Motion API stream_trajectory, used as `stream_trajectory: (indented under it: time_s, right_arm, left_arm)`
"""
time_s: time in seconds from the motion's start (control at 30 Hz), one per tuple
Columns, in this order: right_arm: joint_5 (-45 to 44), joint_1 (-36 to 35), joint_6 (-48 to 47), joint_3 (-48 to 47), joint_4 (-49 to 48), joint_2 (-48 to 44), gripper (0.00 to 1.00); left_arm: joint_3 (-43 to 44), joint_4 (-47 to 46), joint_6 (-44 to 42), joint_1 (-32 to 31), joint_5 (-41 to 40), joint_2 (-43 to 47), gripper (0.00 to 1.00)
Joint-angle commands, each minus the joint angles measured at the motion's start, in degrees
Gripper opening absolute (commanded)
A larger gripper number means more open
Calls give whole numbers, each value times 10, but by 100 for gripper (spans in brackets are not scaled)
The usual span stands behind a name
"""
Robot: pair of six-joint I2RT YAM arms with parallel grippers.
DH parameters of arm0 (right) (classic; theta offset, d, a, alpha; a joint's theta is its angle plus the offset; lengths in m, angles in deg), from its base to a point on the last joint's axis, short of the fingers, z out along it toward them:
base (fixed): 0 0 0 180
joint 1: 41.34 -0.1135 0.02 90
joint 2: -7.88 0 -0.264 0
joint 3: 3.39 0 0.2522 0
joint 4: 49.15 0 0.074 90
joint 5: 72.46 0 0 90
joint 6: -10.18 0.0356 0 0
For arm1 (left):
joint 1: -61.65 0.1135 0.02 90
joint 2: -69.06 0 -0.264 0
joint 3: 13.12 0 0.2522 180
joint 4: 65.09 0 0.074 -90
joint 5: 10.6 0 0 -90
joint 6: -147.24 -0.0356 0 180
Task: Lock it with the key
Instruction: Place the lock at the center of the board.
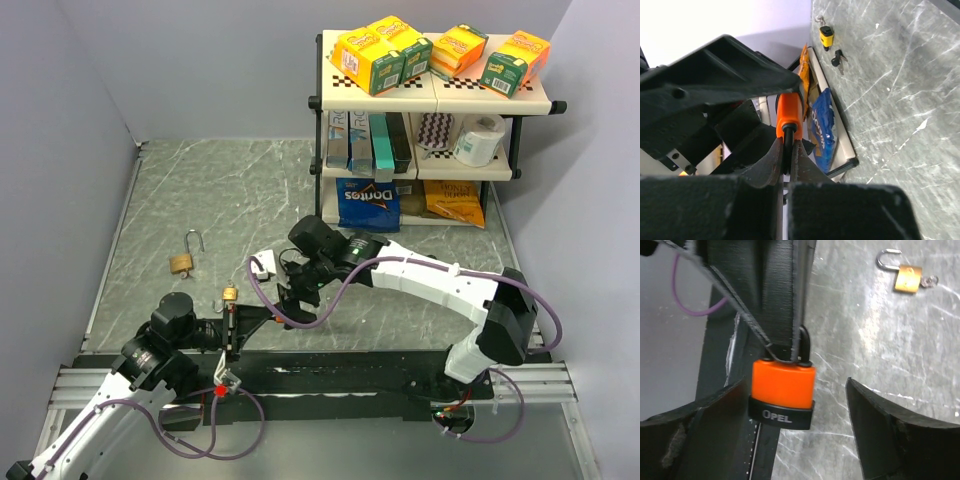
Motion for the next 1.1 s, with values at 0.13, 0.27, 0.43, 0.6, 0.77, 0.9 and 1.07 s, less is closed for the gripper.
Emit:
stream_trajectory:
  time_s: [0.13, 0.27, 0.43, 0.6, 0.77, 0.9, 1.07]
  right_arm:
    - [-43, -5, 14, -17, -43, 2, 70]
    - [-42, -5, 18, -20, -47, 2, 50]
    - [-38, -5, 21, -6, -57, -9, 21]
    - [-38, 11, 30, 14, -58, -25, 11]
    - [-25, 82, 69, 53, -56, -52, 10]
    - [-26, 157, 144, 140, -79, -97, 8]
    - [-73, 220, 176, 241, -114, -155, 7]
  left_arm:
    - [24, -20, 16, -1, 28, 5, 1]
    - [25, -18, 24, -1, 25, 5, 1]
    - [24, -10, 37, -1, 11, 13, 22]
    - [22, -10, 57, -1, -12, 25, 67]
    - [32, 6, 102, -1, -61, 39, 93]
    - [41, -9, 254, -1, -124, 54, 96]
    - [107, -50, 507, -1, -240, -43, 96]
